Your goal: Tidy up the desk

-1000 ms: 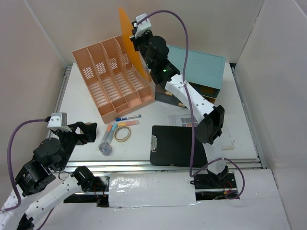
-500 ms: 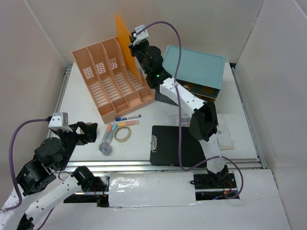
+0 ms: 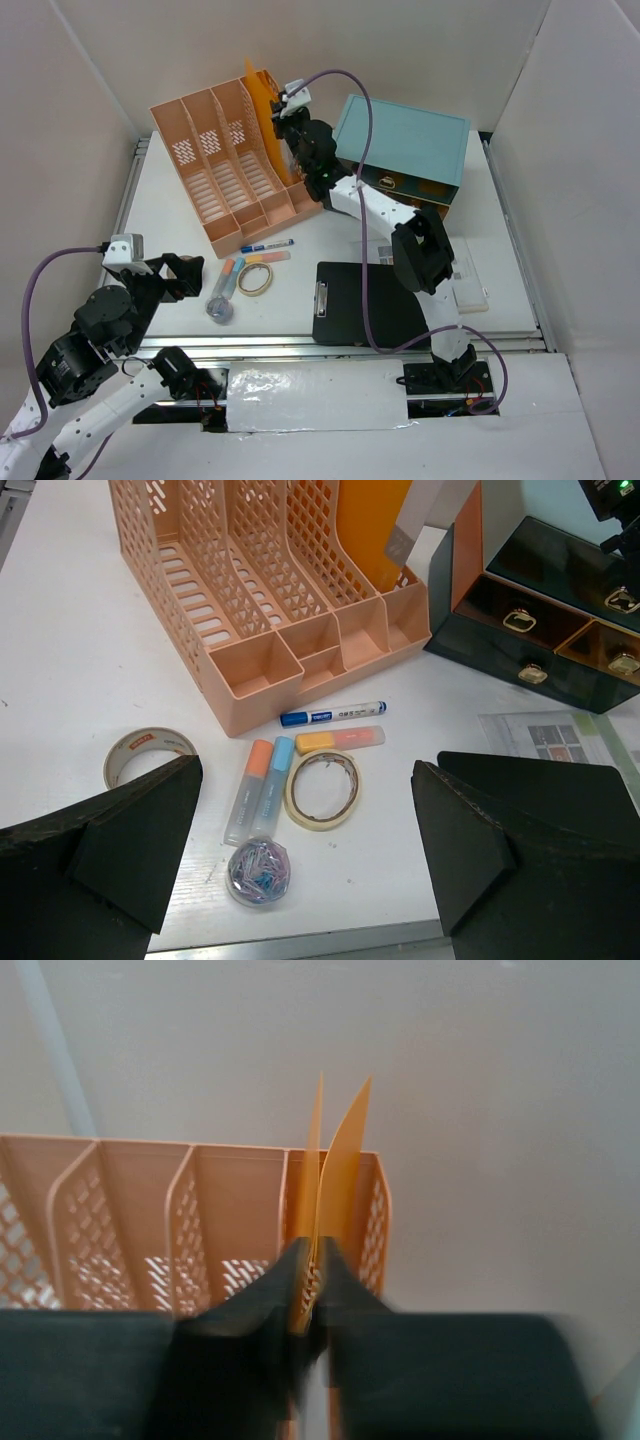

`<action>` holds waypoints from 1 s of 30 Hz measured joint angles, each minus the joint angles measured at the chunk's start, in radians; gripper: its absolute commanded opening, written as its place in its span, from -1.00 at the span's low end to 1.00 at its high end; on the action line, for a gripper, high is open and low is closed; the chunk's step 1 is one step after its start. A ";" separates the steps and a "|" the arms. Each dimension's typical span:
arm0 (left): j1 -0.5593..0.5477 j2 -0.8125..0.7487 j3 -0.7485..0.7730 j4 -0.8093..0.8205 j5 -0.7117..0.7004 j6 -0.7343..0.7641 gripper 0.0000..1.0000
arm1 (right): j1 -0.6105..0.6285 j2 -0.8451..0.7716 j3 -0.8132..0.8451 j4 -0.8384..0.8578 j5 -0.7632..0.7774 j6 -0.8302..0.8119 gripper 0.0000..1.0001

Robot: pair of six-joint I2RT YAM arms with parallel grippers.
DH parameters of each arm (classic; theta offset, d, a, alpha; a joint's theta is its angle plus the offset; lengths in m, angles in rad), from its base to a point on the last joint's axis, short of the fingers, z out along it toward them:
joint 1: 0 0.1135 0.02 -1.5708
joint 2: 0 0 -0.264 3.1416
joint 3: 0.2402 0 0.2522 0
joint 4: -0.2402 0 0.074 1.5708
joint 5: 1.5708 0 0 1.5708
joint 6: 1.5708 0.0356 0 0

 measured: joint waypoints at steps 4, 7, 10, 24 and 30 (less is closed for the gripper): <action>0.000 0.000 0.000 0.000 -0.003 0.000 0.99 | 0.000 0.000 0.009 0.013 0.002 0.012 0.99; 0.000 0.000 0.000 -0.001 -0.005 0.000 0.99 | 0.001 0.000 0.030 0.008 0.014 0.000 0.99; 0.000 0.000 0.000 -0.001 -0.006 0.000 0.99 | 0.004 -0.016 0.046 -0.015 0.032 -0.001 0.99; 0.000 0.216 0.058 -0.022 0.034 -0.051 0.99 | 0.185 -0.793 -0.137 -0.536 0.336 0.074 1.00; 0.000 0.422 0.060 0.053 0.252 -0.142 0.99 | 0.167 -1.321 -0.598 -0.664 0.368 0.360 1.00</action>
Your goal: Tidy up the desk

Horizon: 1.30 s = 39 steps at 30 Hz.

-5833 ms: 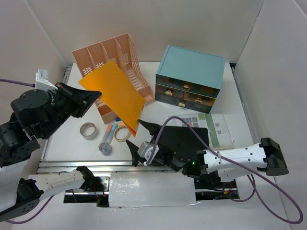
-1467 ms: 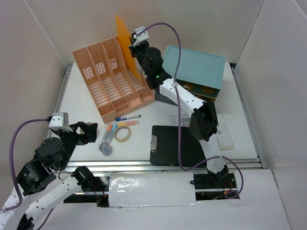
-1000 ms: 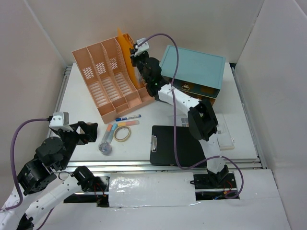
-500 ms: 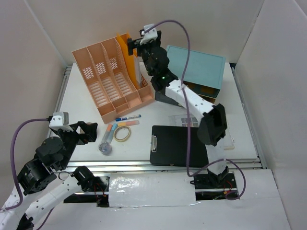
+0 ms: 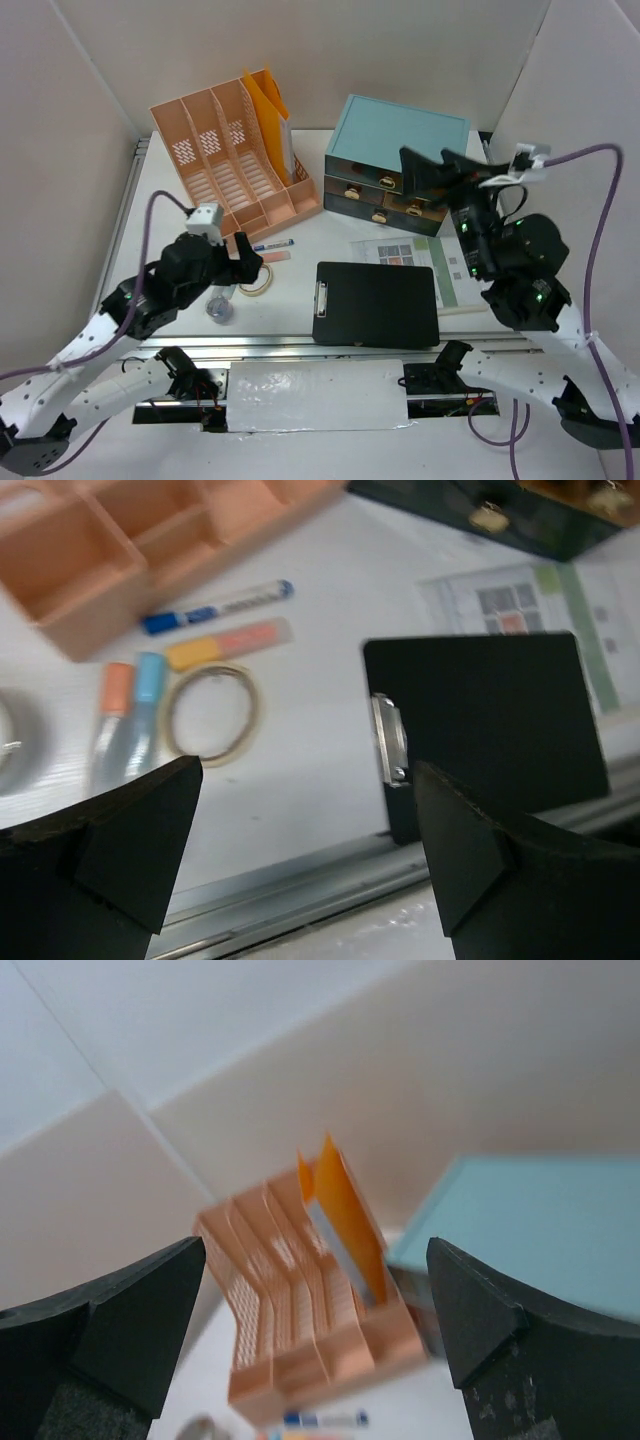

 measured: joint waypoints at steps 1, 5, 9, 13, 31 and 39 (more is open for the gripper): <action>0.000 0.019 -0.025 0.030 0.050 -0.019 0.99 | 0.000 -0.048 -0.069 -0.024 0.003 0.052 0.99; -0.015 0.171 -0.118 0.136 0.216 -0.111 0.99 | 0.000 -0.105 -0.245 -0.193 -0.005 0.200 0.99; -0.165 0.468 -0.047 0.129 0.163 -0.201 0.99 | 0.001 -0.101 -0.282 -0.383 0.002 0.303 0.99; -0.277 0.694 0.063 0.123 0.127 -0.248 0.99 | 0.001 -0.145 -0.276 -0.464 0.026 0.360 0.99; -0.293 1.122 0.267 0.137 0.046 -0.302 0.58 | 0.002 -0.219 -0.289 -0.508 -0.006 0.363 1.00; -0.293 1.127 0.268 0.144 0.025 -0.309 -0.05 | 0.002 -0.233 -0.313 -0.497 -0.016 0.357 0.99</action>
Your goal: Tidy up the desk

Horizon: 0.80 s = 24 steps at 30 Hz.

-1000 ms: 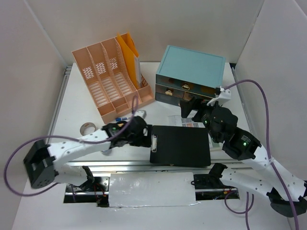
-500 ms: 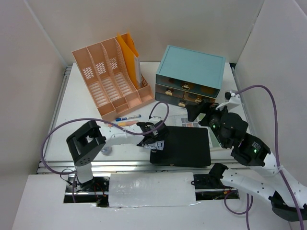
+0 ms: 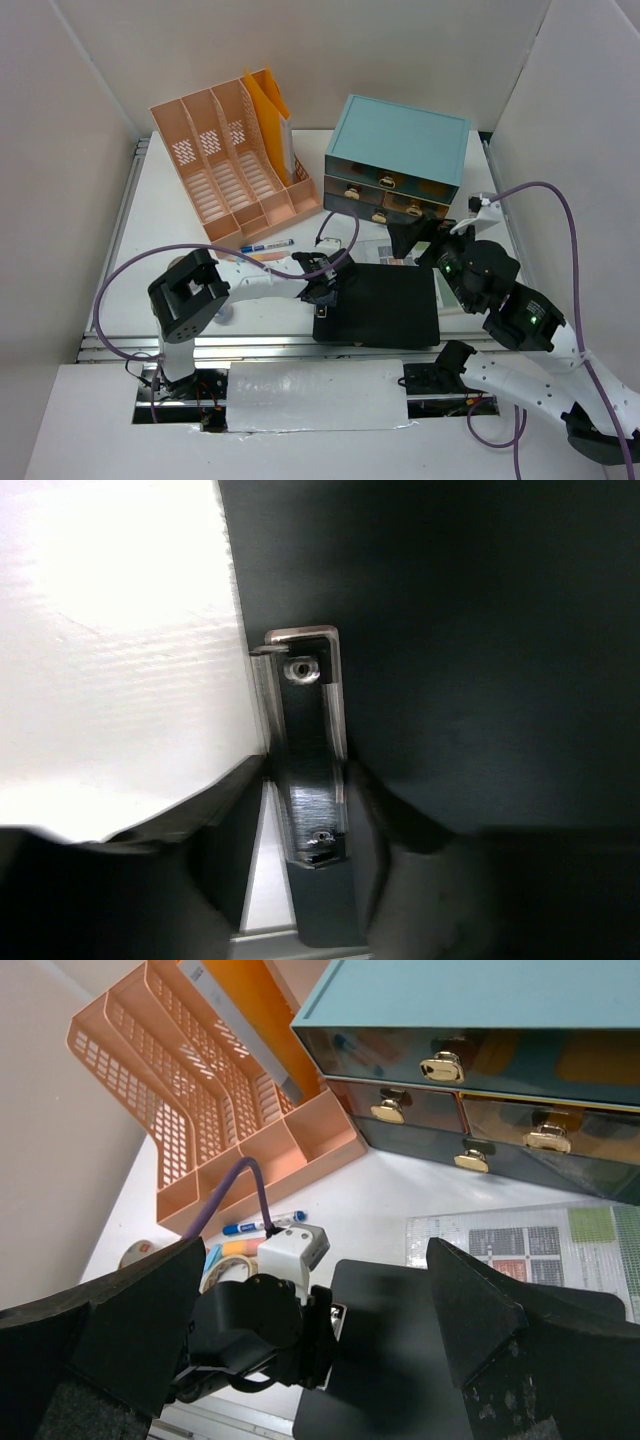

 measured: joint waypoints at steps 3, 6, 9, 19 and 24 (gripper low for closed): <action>0.000 0.000 -0.001 0.006 -0.006 -0.013 -0.58 | 0.000 0.001 0.000 0.000 -0.007 0.000 0.99; 0.000 -0.001 -0.001 0.009 -0.014 -0.014 -1.00 | 0.000 0.001 -0.005 0.008 -0.012 -0.002 0.99; -0.005 -0.004 -0.001 -0.002 -0.027 -0.021 -1.00 | 0.000 -0.004 -0.028 0.034 -0.032 -0.023 0.99; -0.041 -0.271 0.000 -0.239 -0.171 -0.051 -1.00 | 0.000 -0.163 -0.240 0.259 -0.346 -0.193 0.99; -0.039 -0.389 0.094 -0.405 -0.254 -0.040 -1.00 | 0.000 -0.282 -0.313 0.395 -0.695 -0.309 0.99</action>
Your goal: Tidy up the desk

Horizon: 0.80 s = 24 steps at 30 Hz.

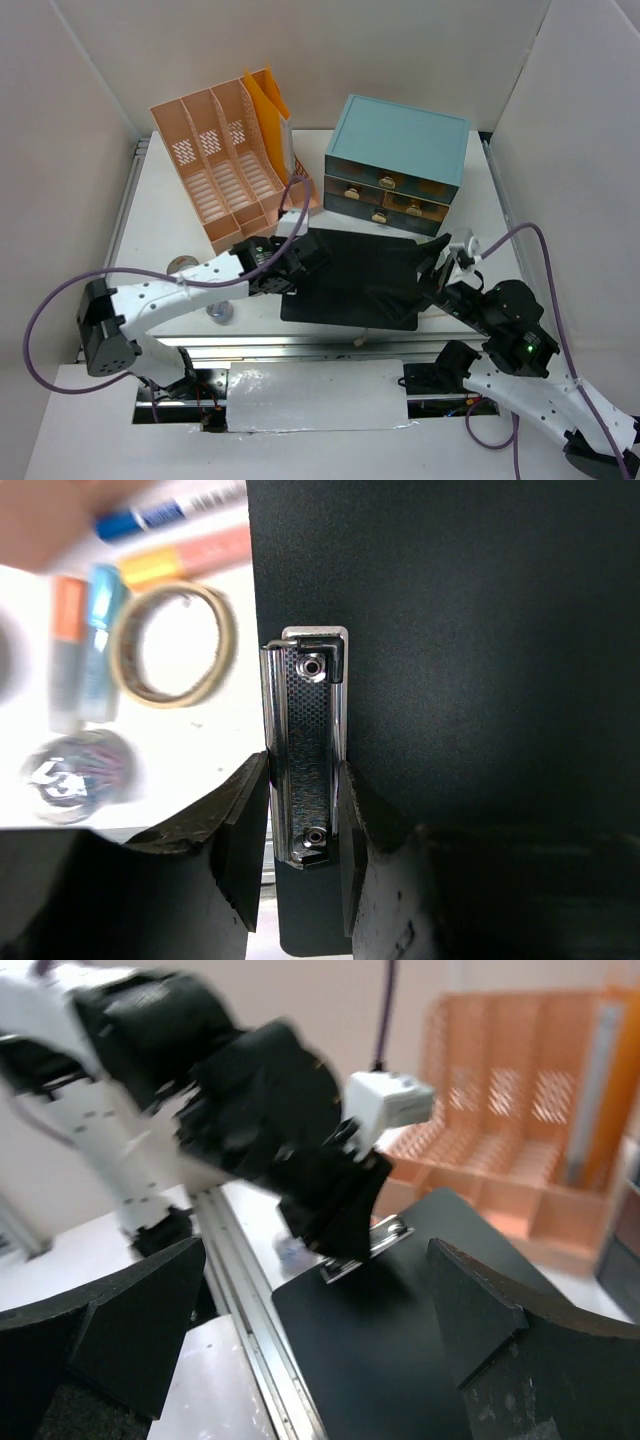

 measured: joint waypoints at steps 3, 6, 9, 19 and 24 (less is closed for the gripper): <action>0.000 -0.061 0.063 -0.055 -0.037 0.039 -1.00 | 0.000 0.001 0.007 0.042 -0.126 -0.051 0.99; 0.000 -0.159 0.069 -0.055 -0.050 0.135 -1.00 | 0.000 0.048 0.043 0.033 -0.172 -0.079 1.00; 0.000 -0.271 0.056 -0.031 -0.050 0.256 -1.00 | 0.000 0.119 0.115 0.004 -0.128 -0.075 0.99; 0.000 -0.476 -0.040 0.111 -0.003 0.597 -1.00 | 0.000 0.599 0.790 -0.360 0.093 -0.066 0.99; -0.003 -0.566 -0.135 0.167 0.063 0.694 -1.00 | -0.006 0.774 1.025 -0.566 0.049 -0.088 0.99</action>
